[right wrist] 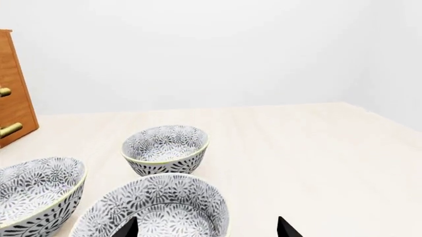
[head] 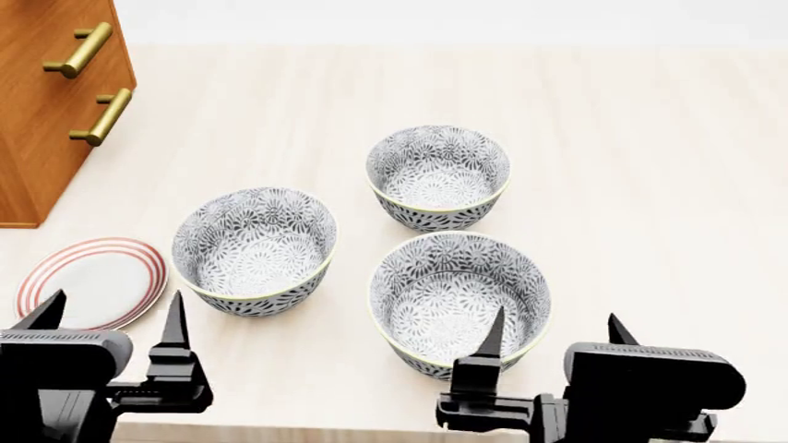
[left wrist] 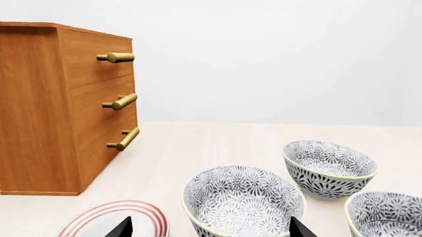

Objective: Stack the bowl at the front on the bowl in the middle.

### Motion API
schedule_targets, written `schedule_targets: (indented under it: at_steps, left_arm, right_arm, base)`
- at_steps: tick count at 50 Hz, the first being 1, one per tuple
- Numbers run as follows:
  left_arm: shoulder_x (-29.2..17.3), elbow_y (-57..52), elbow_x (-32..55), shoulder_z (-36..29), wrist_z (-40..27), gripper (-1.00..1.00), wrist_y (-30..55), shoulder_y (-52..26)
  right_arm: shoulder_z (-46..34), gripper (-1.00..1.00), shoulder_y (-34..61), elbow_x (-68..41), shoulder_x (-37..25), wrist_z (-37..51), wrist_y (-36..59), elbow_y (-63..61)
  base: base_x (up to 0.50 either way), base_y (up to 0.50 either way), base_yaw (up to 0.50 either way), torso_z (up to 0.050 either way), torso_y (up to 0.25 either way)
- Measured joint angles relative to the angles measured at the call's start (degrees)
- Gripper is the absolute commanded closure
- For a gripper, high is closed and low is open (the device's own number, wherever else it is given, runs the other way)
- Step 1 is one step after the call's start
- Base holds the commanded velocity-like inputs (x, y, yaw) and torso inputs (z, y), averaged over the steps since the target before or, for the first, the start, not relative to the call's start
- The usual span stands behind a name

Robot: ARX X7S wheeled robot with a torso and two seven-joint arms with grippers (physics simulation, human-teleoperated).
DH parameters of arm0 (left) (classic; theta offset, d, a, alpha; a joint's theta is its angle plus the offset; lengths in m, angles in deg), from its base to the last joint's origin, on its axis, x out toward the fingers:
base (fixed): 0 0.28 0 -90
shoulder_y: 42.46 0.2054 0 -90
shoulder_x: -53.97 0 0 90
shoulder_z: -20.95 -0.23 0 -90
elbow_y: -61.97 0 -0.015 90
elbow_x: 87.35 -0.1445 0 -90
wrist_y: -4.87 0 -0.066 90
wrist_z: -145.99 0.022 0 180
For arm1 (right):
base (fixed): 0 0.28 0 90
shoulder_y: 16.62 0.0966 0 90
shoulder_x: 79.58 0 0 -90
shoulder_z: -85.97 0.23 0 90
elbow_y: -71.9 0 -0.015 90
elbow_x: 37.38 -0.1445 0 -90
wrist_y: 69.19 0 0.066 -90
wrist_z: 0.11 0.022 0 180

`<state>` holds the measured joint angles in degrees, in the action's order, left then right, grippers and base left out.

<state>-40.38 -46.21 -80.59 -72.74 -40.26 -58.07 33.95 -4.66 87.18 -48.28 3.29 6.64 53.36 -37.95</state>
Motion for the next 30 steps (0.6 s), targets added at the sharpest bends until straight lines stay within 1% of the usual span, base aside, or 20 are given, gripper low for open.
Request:
schedule_targets:
  at_steps: [5,11,16,22,30]
  left_arm:
    - [-0.5,-4.7,1.1,0.0,-0.8,-1.0,6.6,-4.5]
    - [-1.1,-9.0,2.0,0.1,-1.9,-1.0,12.0,-8.2]
    - [-1.5,-11.3,2.3,0.0,-2.7,-1.0,14.4,-9.9]
    - [-2.0,-12.6,2.3,-0.3,-3.4,-1.0,15.3,-10.6]
    - [-2.4,-13.5,2.6,-0.6,-4.2,-1.0,15.7,-11.0]
  right_arm:
    - [0.9,-1.0,5.0,-2.0,-1.0,0.9,8.4,-4.0]
    - [1.4,-1.0,10.0,-3.5,-1.9,2.3,16.6,-7.9]
    - [1.7,-1.0,12.3,-4.2,-2.3,3.3,20.8,-10.4]
    - [2.0,-1.0,13.5,-4.5,-2.6,4.3,23.4,-12.0]
    - [1.7,-1.0,14.3,-4.4,-3.0,5.4,24.9,-13.0]
  base:
    - [0.0,0.0,0.0,0.0,0.0]
    - [0.0,0.0,0.0,0.0,0.0]
    - [0.0,0.0,0.0,0.0,0.0]
    - [0.0,0.02,0.0,0.0,0.0]
    - [0.0,0.5,0.0,0.0,0.0]
